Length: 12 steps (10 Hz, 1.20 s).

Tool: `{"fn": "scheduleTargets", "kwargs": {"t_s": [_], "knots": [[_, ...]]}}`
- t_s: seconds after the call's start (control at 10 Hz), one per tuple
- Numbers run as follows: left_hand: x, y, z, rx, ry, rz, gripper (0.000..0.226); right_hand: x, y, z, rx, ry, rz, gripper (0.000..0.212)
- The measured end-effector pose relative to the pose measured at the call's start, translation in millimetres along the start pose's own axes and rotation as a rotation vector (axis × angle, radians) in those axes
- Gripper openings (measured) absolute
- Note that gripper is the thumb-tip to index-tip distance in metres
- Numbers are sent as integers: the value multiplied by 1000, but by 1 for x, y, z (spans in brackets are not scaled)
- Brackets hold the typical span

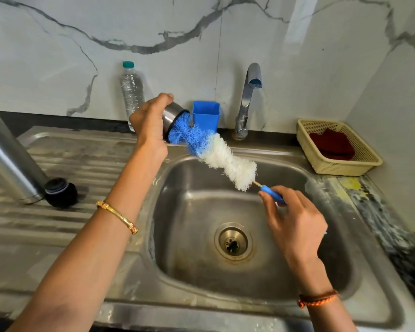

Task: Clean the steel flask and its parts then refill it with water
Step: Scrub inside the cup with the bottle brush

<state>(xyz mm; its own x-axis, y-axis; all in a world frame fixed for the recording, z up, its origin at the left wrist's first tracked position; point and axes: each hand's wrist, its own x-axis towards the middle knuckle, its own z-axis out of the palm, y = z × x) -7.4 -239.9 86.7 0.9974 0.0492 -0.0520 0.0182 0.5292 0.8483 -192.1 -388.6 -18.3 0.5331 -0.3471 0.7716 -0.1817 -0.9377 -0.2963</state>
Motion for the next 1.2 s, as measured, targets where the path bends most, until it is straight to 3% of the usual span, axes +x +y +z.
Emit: {"fn": "scheduleTargets", "kwargs": {"t_s": [0.1, 0.2, 0.3, 0.4, 0.5, 0.6, 0.7, 0.8, 0.9, 1.0, 1.1, 1.2], "knots": [[-1, -9, -6, 20, -21, 39, 20, -8, -1, 4, -96, 90, -98, 30], [4, -6, -9, 56, -83, 48, 19, -2, -14, 0, 270, -283, 261, 33], [9, -1, -13, -8, -183, -1, 16, 19, -18, -12, 1008, -933, 1092, 38], [7, -1, -13, -20, -212, 16, 25, 19, -15, -14, 1019, -980, 1043, 37], [4, -4, -10, -32, -83, 19, 33, 12, -12, -13, 687, -619, 559, 27], [1, -8, -7, -53, 2, -4, 21, 8, 0, -7, 47, -151, 94, 23], [-2, -12, -4, -41, 45, -20, 20, 4, 1, -4, 9, -28, 47, 29], [-4, -12, -6, -118, -44, -44, 15, 13, -13, -14, 752, -591, 753, 41], [-6, -3, -4, -129, -229, 16, 18, 10, -17, -12, 1128, -1102, 1193, 35], [-4, 7, 1, -33, -176, 63, 21, 11, -20, -11, 1077, -999, 1055, 30], [-3, 11, 0, -15, -62, 42, 10, 14, -12, -11, 817, -629, 623, 20], [-1, 10, -2, -38, 24, 40, 13, 11, 1, -5, 157, -206, 140, 27]]}}
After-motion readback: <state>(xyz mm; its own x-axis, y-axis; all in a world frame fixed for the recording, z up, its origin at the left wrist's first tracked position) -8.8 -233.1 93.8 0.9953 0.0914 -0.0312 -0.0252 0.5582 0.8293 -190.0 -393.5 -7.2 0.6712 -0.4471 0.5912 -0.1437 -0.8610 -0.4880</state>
